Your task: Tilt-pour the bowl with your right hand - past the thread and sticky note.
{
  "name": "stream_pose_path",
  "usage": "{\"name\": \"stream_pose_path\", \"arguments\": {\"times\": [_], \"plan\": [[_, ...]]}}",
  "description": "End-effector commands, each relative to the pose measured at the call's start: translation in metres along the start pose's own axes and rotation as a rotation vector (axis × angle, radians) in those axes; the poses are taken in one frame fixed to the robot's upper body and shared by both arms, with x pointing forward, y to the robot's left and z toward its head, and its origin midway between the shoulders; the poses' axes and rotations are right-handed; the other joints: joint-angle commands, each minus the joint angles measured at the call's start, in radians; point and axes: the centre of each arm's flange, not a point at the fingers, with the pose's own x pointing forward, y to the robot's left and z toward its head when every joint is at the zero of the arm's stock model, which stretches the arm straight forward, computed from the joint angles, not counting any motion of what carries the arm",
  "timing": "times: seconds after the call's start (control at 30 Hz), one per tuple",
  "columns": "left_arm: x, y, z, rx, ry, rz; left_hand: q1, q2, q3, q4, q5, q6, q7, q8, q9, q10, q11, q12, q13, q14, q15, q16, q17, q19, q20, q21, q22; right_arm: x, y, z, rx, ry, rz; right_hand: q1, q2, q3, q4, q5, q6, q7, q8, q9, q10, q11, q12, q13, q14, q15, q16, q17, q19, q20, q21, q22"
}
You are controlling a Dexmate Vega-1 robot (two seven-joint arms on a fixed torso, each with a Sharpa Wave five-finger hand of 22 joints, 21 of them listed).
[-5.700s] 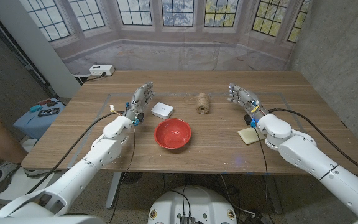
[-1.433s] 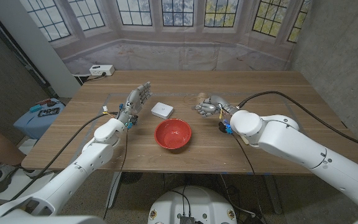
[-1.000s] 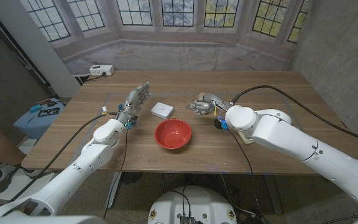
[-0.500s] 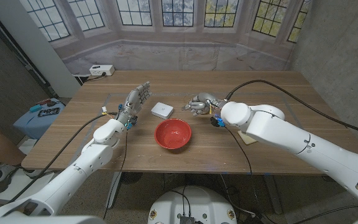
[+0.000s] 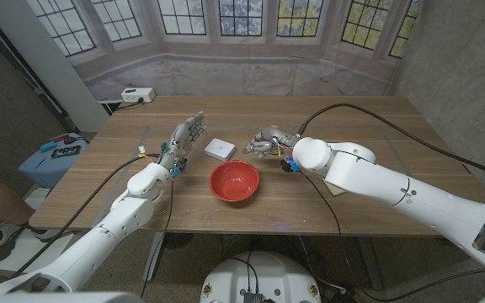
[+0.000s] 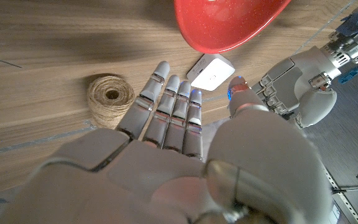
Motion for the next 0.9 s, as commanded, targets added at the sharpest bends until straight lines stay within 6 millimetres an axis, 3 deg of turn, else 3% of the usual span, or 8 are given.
{"name": "stream_pose_path", "arguments": {"times": [0.03,0.9], "plan": [[-0.009,0.002,0.002,0.006,-0.011,0.016,0.009,-0.003,-0.001,-0.007,0.002,0.002,-0.008,0.000,0.002,0.005,-0.003,-0.002,0.003,0.000,0.007,-0.002,0.002,0.007,0.003,-0.004,0.005,0.016,0.005,0.003,-0.054,-0.018,0.030,0.014,0.002,0.003,0.005,-0.002,0.000,-0.003,0.000,0.001,-0.001,-0.001,-0.002,0.005,-0.006,-0.012,0.000,0.004,-0.007,0.000,-0.005,0.004],[-0.014,0.003,0.000,0.000,-0.011,0.029,0.011,-0.004,-0.008,-0.014,0.002,0.002,-0.009,0.000,0.002,0.006,-0.002,-0.003,0.004,0.001,0.007,-0.001,0.003,0.007,0.003,-0.005,0.005,0.037,0.008,-0.001,-0.090,0.015,0.092,0.035,0.005,-0.003,0.007,-0.003,0.014,-0.012,0.001,0.002,0.016,-0.004,0.004,0.012,0.000,-0.011,0.010,0.015,-0.008,-0.001,-0.007,0.004]]}}
